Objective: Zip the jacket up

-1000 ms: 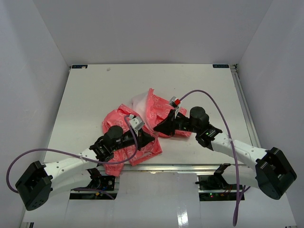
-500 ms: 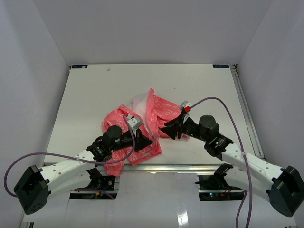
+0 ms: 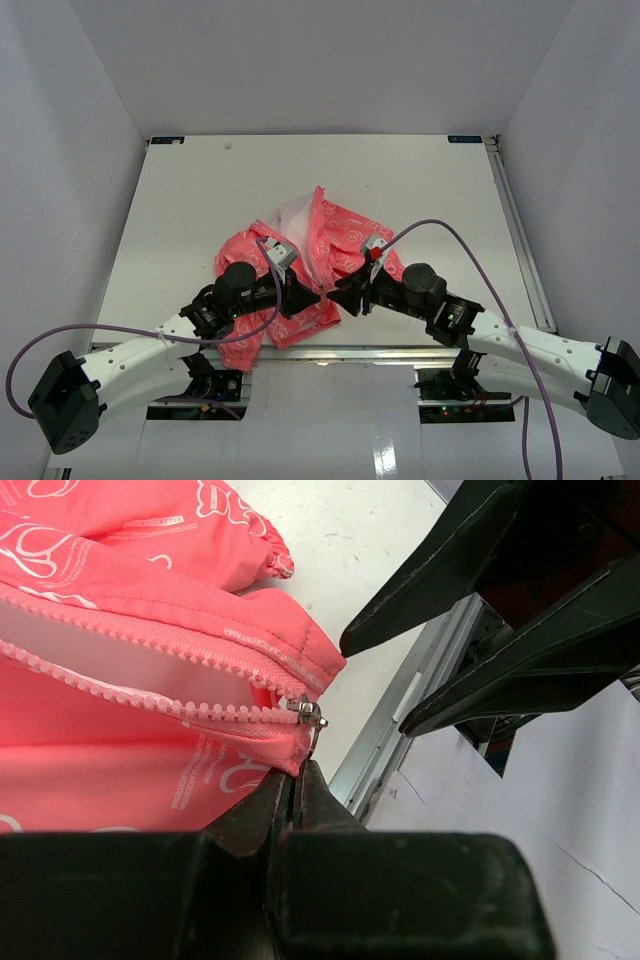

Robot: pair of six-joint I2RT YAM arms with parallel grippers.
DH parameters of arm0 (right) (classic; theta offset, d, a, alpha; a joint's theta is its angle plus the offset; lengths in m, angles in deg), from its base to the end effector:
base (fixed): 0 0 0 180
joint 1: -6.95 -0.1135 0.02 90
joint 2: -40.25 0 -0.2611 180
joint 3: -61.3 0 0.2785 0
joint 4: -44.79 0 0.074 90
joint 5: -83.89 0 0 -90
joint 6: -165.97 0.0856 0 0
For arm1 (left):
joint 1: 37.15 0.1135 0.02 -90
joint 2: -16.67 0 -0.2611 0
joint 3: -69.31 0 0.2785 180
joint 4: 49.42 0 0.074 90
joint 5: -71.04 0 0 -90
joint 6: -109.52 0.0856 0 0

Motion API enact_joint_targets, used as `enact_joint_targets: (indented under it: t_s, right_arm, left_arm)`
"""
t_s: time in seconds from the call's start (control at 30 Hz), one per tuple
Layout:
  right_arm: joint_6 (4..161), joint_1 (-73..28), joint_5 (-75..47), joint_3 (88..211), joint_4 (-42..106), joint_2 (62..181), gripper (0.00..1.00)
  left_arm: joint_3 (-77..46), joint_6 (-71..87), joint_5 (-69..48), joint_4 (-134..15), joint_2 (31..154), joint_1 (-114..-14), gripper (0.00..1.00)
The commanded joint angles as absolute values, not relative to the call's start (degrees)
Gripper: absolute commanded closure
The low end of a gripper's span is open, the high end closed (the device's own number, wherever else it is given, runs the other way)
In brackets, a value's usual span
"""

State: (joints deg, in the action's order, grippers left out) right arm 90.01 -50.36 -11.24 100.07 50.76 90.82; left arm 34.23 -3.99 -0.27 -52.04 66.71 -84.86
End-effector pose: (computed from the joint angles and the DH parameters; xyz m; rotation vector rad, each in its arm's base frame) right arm 0.1476 0.2442 0.2420 -0.7208 1.6226 0.9989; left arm 0.1609 -0.2176 0.1949 0.6602 1.9206 -1.1293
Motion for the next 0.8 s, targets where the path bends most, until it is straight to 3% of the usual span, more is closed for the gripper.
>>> enact_joint_targets:
  t_s: [0.0,0.77]
  right_arm:
    - [91.6,-52.1,-6.5,100.8,51.3,90.3,0.54]
    - [88.4,-52.7,-10.2,99.5,57.0,95.7,0.58]
  left_arm:
    - [32.7,-4.4,0.6,-51.9,65.9,-84.5,1.00]
    - [33.3,-4.8,0.5,-51.1,66.1,-84.6,1.00]
